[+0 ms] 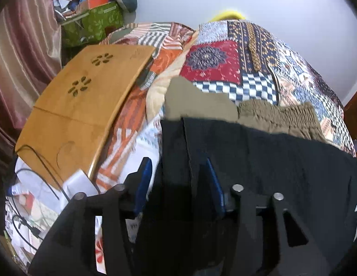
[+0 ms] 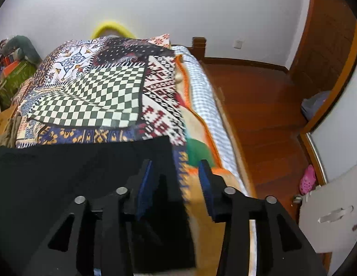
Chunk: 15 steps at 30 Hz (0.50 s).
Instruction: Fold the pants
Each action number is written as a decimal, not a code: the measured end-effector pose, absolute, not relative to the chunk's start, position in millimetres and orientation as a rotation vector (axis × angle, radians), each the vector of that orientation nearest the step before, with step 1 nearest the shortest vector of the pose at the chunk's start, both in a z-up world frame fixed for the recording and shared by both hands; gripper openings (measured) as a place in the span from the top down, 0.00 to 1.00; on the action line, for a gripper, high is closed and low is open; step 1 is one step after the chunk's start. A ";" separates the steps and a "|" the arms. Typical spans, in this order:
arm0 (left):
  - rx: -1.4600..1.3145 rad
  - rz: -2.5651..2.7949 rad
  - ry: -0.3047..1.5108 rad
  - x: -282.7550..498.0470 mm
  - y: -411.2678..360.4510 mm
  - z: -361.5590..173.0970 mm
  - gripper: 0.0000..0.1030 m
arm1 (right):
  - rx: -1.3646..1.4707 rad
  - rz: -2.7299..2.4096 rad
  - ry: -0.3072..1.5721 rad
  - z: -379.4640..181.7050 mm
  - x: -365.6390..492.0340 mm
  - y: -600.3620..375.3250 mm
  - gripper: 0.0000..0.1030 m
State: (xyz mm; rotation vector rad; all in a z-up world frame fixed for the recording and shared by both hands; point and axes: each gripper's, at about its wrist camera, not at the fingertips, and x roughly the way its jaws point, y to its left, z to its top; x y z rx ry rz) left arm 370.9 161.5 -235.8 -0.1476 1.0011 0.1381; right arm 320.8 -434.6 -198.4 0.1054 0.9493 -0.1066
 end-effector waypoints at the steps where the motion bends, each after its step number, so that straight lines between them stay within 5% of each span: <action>1: -0.145 0.134 1.011 367.4 159.9 -239.1 0.52 | 0.114 -0.107 0.952 -198.1 313.2 -437.7 0.55; 15: -0.030 0.194 1.032 353.2 146.7 -267.1 0.43 | 0.178 -0.107 1.043 -256.0 271.4 -429.5 0.54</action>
